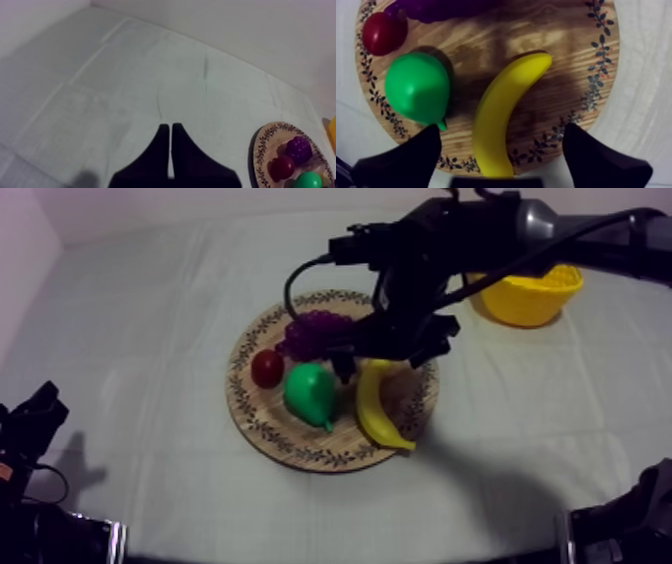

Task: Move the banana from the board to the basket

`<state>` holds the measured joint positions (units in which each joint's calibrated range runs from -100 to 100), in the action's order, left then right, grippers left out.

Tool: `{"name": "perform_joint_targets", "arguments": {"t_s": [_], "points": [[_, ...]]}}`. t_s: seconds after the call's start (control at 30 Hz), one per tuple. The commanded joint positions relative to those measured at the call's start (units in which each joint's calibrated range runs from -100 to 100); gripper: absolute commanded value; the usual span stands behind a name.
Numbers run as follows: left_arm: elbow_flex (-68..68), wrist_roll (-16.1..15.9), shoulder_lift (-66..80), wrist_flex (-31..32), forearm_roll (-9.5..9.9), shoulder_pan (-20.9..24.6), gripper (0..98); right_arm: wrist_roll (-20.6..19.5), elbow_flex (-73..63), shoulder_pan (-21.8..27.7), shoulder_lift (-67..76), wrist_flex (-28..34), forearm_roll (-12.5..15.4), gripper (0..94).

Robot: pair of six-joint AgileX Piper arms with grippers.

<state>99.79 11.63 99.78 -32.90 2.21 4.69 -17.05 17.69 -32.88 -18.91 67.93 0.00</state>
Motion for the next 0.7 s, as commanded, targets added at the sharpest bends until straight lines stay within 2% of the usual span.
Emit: {"name": "perform_joint_targets", "arguments": {"t_s": [0.0,0.67], "points": [[0.0,0.0,0.0,0.0,-0.03,0.0,0.1,-0.4,0.0,-0.1,-0.6,-0.4,0.2,72.5],[0.0,0.0,0.0,0.0,-0.03,0.0,0.1,-1.7,0.7,0.7,-7.4,-5.9,0.4,69.4]]}}
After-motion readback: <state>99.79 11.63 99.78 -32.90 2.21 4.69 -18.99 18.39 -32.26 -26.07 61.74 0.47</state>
